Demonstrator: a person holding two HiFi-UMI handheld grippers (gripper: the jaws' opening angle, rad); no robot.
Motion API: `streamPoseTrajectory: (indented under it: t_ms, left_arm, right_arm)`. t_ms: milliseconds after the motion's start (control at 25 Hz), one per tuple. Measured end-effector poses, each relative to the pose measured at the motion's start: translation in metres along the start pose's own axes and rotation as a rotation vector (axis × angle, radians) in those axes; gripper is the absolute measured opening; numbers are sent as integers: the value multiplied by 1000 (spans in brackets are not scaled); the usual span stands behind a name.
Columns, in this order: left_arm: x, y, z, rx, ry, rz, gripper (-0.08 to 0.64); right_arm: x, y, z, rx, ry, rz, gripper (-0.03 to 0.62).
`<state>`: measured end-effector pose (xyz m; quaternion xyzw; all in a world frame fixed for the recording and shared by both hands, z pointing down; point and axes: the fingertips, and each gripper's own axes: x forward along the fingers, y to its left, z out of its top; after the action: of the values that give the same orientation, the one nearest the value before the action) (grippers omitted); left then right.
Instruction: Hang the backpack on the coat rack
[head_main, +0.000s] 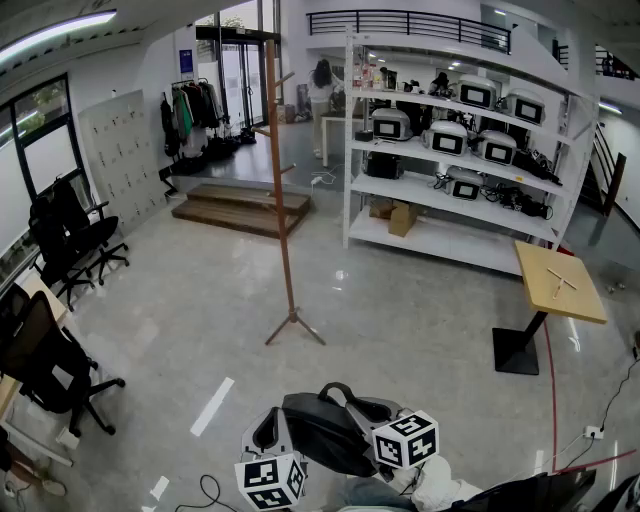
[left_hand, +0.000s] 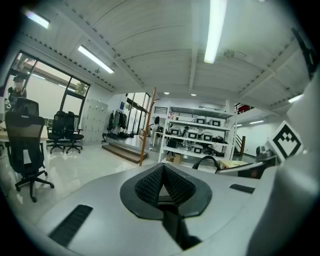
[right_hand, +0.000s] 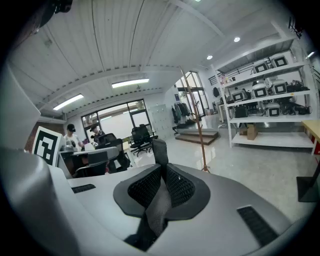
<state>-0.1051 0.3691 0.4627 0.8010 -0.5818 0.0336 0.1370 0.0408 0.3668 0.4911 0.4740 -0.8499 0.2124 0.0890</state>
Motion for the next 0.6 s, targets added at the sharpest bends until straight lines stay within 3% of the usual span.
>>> streamPoseTrajectory:
  t_ms: [600]
  left_arm:
    - [38, 18, 9, 11, 0, 33, 2]
  right_arm:
    - [40, -26, 23, -10, -4, 14, 37]
